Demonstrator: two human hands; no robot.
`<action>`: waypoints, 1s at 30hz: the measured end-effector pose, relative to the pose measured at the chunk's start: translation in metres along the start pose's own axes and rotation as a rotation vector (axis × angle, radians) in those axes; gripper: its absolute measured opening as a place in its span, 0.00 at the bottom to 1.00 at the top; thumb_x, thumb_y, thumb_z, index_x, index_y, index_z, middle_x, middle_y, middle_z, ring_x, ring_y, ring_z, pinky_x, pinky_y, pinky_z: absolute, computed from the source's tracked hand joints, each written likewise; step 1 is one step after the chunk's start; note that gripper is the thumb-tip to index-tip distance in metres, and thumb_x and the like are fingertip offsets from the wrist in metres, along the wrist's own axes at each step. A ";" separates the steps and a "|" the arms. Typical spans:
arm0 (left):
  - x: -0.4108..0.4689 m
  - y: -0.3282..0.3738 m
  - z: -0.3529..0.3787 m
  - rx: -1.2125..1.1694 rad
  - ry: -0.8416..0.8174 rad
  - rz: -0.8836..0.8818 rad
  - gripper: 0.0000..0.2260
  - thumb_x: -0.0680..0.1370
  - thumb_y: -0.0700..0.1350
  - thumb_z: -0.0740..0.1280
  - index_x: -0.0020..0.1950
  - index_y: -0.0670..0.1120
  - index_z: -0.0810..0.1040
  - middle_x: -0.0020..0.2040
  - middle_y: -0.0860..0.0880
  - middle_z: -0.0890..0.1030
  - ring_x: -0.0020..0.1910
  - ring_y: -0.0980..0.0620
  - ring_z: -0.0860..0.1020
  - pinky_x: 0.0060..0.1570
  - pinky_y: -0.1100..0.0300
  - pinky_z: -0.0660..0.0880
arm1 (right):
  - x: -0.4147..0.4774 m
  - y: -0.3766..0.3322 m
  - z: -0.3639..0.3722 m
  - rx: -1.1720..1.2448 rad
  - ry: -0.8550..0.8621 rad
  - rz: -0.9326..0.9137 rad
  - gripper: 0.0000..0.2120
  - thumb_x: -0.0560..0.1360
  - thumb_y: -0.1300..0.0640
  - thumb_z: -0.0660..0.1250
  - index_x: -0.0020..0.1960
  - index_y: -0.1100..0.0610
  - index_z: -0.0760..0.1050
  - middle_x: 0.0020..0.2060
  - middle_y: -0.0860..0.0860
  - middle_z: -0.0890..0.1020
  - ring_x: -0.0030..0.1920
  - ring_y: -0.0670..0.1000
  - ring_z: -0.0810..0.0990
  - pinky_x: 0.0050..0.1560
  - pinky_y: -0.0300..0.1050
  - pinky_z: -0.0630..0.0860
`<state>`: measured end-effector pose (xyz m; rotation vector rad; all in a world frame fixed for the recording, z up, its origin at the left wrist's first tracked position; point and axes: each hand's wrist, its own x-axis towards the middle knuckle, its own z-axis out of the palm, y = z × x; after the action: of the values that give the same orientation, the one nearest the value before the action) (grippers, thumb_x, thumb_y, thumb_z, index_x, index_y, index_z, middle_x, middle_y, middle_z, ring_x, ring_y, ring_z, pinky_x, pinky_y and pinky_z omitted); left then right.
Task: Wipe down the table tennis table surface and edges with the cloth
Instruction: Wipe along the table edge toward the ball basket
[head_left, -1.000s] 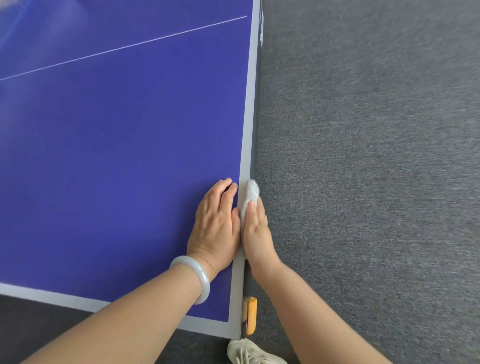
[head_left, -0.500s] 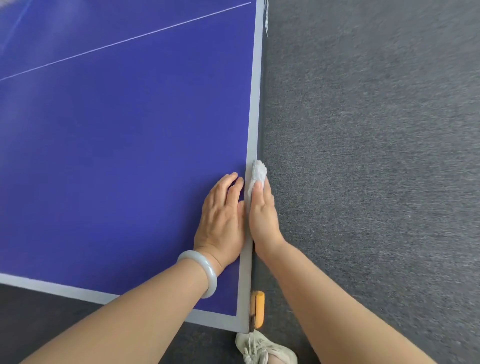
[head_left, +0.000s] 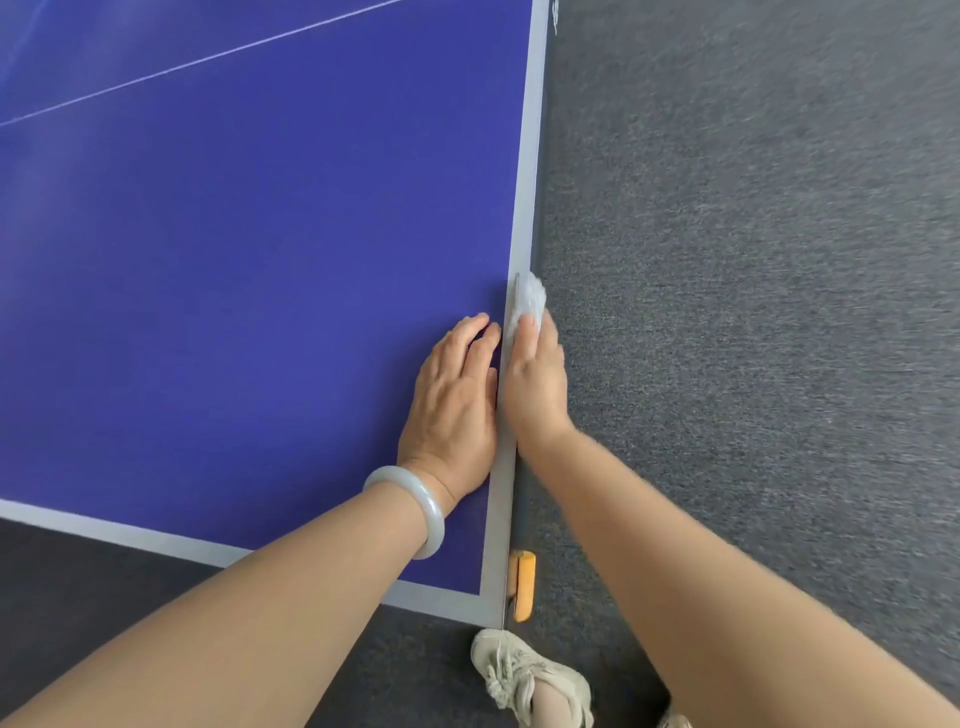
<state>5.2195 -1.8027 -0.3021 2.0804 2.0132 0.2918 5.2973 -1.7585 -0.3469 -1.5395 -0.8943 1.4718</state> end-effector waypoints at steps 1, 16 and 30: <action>-0.001 0.000 0.000 -0.002 0.002 -0.003 0.19 0.83 0.39 0.55 0.75 0.42 0.66 0.76 0.45 0.64 0.76 0.46 0.61 0.75 0.51 0.58 | 0.009 -0.004 0.001 0.016 -0.001 0.010 0.23 0.85 0.47 0.48 0.78 0.52 0.59 0.71 0.56 0.70 0.68 0.57 0.70 0.52 0.34 0.59; 0.001 -0.001 0.001 -0.006 0.025 0.014 0.20 0.83 0.42 0.53 0.74 0.40 0.68 0.75 0.44 0.65 0.74 0.45 0.63 0.74 0.50 0.60 | -0.006 -0.004 -0.001 -0.064 0.023 0.037 0.23 0.85 0.49 0.49 0.77 0.56 0.60 0.71 0.58 0.70 0.71 0.57 0.68 0.71 0.51 0.62; -0.001 0.001 0.000 0.012 0.019 0.012 0.20 0.81 0.38 0.57 0.73 0.40 0.68 0.74 0.44 0.67 0.74 0.45 0.64 0.74 0.53 0.59 | -0.061 0.022 -0.012 -0.047 -0.091 -0.092 0.29 0.82 0.43 0.48 0.79 0.55 0.57 0.74 0.55 0.66 0.74 0.51 0.65 0.74 0.46 0.61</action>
<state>5.2201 -1.8032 -0.3014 2.1049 2.0194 0.3037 5.3046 -1.8240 -0.3404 -1.4556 -1.0459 1.4733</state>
